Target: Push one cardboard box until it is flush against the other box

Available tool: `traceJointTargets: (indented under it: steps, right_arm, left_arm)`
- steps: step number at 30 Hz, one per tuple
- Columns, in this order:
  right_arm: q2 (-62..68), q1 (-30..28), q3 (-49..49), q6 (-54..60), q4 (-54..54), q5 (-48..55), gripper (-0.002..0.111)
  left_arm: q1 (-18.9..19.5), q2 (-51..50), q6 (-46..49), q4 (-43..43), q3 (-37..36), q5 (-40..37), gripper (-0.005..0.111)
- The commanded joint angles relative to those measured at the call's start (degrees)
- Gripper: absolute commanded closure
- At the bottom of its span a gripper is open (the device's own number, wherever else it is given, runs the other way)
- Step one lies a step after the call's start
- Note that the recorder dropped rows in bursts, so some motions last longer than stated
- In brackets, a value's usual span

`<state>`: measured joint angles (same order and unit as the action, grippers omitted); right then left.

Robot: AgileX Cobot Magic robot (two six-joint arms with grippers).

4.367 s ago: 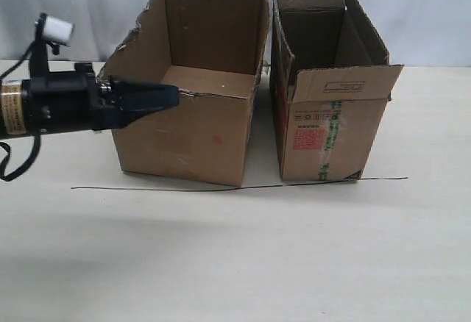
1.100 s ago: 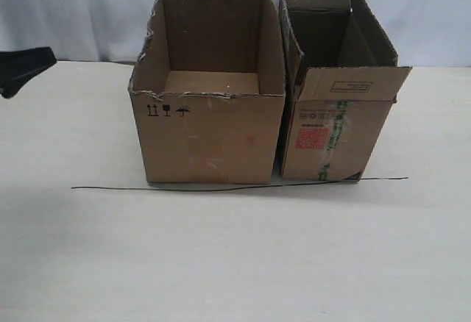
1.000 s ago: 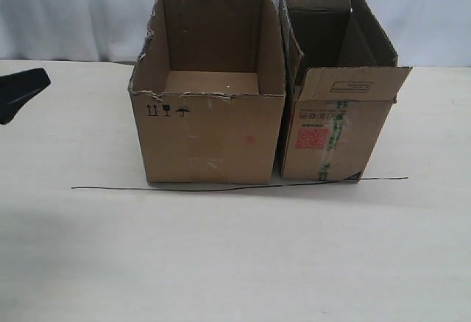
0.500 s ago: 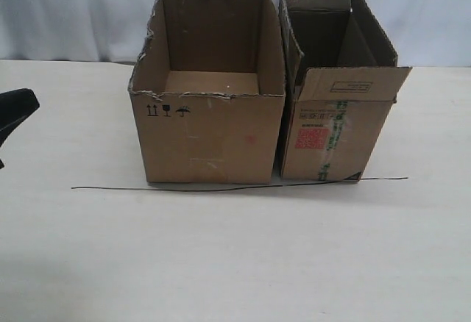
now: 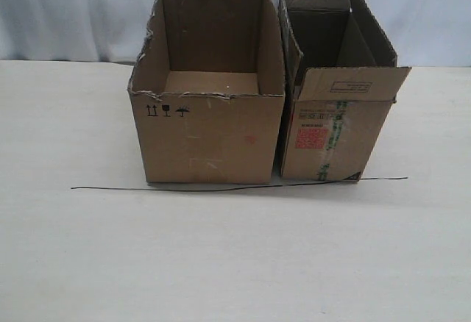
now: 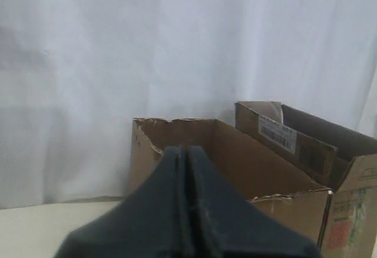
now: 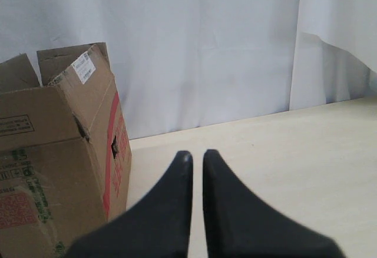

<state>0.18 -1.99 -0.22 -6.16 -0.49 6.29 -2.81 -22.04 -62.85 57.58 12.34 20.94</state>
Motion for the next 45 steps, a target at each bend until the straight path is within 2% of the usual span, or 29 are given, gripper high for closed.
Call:
traceJointTargets:
  steps: [1,5,18,19,20,22,24,26,28,31,33,45]
  right_arm:
    - [-0.2,0.1,0.2,0.4,0.1,0.1,0.103]
    - [-0.2,0.1,0.2,0.4,0.1,0.1,0.103]
    - [-0.2,0.1,0.2,0.4,0.1,0.1,0.103]
    - [-0.2,0.1,0.2,0.4,0.1,0.1,0.103]
    - [-0.2,0.1,0.2,0.4,0.1,0.1,0.103]
    - [-0.2,0.1,0.2,0.4,0.1,0.1,0.103]
    - [-0.2,0.1,0.2,0.4,0.1,0.1,0.103]
    - [-0.2,0.1,0.2,0.4,0.1,0.1,0.103]
    - [-0.2,0.1,0.2,0.4,0.1,0.1,0.103]
    - [-0.2,0.1,0.2,0.4,0.1,0.1,0.103]
    - [-0.2,0.1,0.2,0.4,0.1,0.1,0.103]
    - [-0.2,0.1,0.2,0.4,0.1,0.1,0.103]
  left_arm:
    - [-0.5,14.8,-3.4,0.2,-6.6,-5.4,0.107]
    - [-0.5,22.0,-4.3,0.2,-10.1,-5.8,0.107]
    - [-0.5,22.0,-3.9,1.0,-10.9,-15.4,0.107]
    - [-0.5,22.0,-1.2,-2.7,-10.9,-16.1,0.107]
    - [-0.5,22.0,5.6,-11.7,-10.9,-17.1,0.107]
    - [-0.5,22.0,22.9,-30.5,-10.9,-18.8,0.107]
    - [-0.5,22.0,40.2,-45.8,-10.9,-20.9,0.107]
    - [-0.5,22.0,50.5,-55.0,-10.9,-24.7,0.107]
    - [-0.5,22.0,55.2,-59.0,-11.4,-27.5,0.107]
    - [-0.5,22.0,55.7,-59.4,-12.3,-25.1,0.107]
    - [-0.5,22.0,55.7,-58.1,-12.3,-26.9,0.107]
    - [-0.5,22.0,55.5,-56.8,-12.3,-26.4,0.107]
